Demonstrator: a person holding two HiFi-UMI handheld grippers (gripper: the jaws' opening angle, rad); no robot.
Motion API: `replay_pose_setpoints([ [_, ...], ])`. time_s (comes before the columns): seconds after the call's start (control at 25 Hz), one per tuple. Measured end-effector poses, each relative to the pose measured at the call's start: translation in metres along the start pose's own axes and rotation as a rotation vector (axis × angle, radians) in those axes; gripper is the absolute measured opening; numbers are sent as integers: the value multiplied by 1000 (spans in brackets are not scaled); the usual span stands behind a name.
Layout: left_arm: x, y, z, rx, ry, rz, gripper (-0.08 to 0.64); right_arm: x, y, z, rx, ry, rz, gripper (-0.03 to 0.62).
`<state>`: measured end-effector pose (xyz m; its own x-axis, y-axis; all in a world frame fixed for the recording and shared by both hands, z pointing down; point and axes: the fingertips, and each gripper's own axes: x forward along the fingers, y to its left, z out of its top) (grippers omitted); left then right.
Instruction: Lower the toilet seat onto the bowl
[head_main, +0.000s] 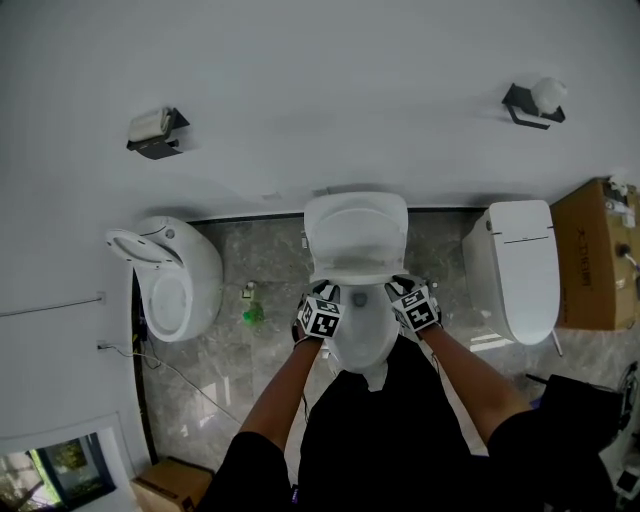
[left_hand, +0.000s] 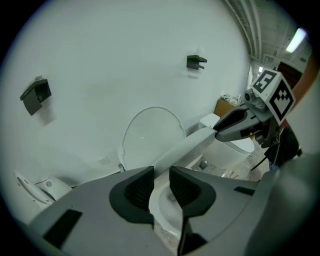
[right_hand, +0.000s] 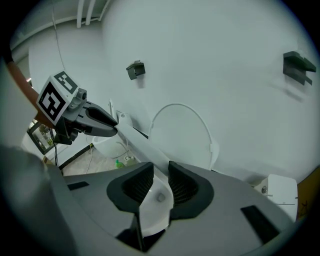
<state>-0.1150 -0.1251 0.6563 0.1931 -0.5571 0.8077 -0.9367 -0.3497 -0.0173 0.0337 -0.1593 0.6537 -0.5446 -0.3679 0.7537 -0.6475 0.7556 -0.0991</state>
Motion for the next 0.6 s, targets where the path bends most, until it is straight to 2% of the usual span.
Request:
replay_pose_setpoints([
  [0.24, -10, -16, -23, -12, -16, -20, 104, -11, 20, -24, 0, 36, -3, 104],
  [0.44, -17, -28, -43, -38, -23, -43, 113, -17, 34, -44, 34, 52, -41, 104],
  [0.6, -21, -37, -55, -26, -22, -60, 115, -17, 40, -61, 54, 59, -69, 103],
])
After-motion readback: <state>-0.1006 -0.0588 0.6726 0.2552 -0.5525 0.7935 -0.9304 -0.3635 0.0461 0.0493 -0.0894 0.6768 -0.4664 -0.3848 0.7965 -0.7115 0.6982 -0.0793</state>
